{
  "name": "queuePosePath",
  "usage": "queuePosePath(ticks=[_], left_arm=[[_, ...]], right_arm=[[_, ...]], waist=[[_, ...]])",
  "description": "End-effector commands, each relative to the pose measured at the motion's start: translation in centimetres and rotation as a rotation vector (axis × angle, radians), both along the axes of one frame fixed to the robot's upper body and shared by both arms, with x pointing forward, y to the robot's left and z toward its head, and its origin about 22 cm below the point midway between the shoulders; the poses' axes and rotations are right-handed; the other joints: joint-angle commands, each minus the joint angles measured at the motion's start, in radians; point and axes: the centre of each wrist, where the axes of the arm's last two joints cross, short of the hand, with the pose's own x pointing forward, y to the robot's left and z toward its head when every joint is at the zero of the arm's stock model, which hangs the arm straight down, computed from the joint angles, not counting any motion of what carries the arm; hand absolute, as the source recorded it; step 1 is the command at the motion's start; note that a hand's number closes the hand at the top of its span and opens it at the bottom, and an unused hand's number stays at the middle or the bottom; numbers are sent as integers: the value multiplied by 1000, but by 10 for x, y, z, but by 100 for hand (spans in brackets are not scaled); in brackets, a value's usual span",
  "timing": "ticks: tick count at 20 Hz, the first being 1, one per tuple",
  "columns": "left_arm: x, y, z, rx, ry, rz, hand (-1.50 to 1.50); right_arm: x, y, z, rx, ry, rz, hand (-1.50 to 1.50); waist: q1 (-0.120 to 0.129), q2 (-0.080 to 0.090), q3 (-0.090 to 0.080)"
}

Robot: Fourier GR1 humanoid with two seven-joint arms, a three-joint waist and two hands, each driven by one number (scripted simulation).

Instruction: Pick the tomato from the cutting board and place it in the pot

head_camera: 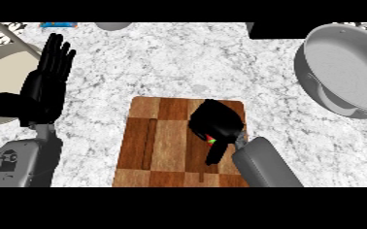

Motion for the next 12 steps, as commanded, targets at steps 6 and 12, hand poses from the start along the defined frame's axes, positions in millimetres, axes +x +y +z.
queuePosePath(ticks=[6, 12], left_arm=[[4, -12, 4, 1, 6, -58, 0], [7, -10, 3, 0, -4, -52, 0]], right_arm=[[54, -22, 65, 143, -157, -899, 150], [68, 6, 114, 222, -416, -1251, 150]], waist=[[49, 1, 5], [50, 2, 3]])
